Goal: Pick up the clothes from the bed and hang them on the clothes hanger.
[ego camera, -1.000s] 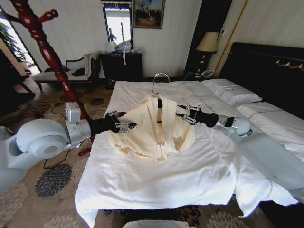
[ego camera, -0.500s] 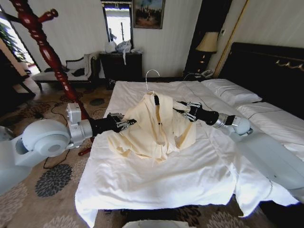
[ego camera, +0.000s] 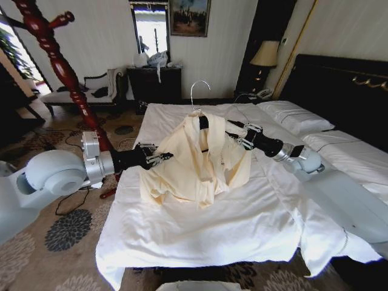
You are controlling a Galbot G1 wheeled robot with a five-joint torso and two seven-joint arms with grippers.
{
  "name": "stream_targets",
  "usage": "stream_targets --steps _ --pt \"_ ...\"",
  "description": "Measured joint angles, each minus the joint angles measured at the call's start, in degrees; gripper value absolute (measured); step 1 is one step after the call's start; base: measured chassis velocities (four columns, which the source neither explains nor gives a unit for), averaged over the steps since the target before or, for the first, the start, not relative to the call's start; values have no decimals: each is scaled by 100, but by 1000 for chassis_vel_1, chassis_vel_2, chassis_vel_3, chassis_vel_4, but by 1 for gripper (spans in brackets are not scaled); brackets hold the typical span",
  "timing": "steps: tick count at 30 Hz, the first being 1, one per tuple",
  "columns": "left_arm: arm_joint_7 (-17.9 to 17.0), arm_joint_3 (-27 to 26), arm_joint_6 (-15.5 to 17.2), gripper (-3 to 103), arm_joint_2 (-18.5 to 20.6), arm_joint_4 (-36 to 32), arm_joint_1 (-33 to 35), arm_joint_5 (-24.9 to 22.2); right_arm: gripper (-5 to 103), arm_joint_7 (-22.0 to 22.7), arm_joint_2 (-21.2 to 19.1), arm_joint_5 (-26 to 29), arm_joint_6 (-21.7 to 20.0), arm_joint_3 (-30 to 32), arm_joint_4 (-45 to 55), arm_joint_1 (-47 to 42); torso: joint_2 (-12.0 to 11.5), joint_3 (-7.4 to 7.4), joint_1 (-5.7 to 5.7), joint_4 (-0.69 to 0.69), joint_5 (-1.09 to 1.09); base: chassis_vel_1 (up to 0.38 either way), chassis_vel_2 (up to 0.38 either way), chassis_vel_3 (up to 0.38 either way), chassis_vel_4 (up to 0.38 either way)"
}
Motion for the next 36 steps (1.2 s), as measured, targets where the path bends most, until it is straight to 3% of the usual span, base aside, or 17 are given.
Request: stream_targets --steps 6,9,13,18,24,26,36 --pt "-18 -45 -11 22 23 39 4 -2 70 102 -37 5 15 25 35 -52 0 0 0 1 1 0 0 0 0" --pt "-56 -73 -17 22 25 110 -7 -2 76 101 -68 12 23 54 51 -89 0 0 0 0 0 0 0 0 0" --pt "-275 -134 -20 22 19 397 -80 18 96 96 -109 132 43 163 -15 -159 0 0 0 0 0 0 0 0 0" --pt "-388 -178 -20 22 62 629 -114 88 99 171 -109 355 47 273 -186 -203 0 0 0 1 0 0 0 0 0" --pt "-852 -213 -32 22 40 1078 -420 152 100 274 -38 530 89 415 -424 -212 0 0 0 0 1 0 0 0 0" --pt "-1017 -171 -23 22 -22 1462 -773 144 100 326 -14 555 109 449 -437 -212 0 0 0 0 0 0 0 0 0" --pt "-1040 332 157 22 -317 2891 -2142 12 100 348 64 556 112 462 -456 -189 -1 1 1 2 -2 0 0 0 0"
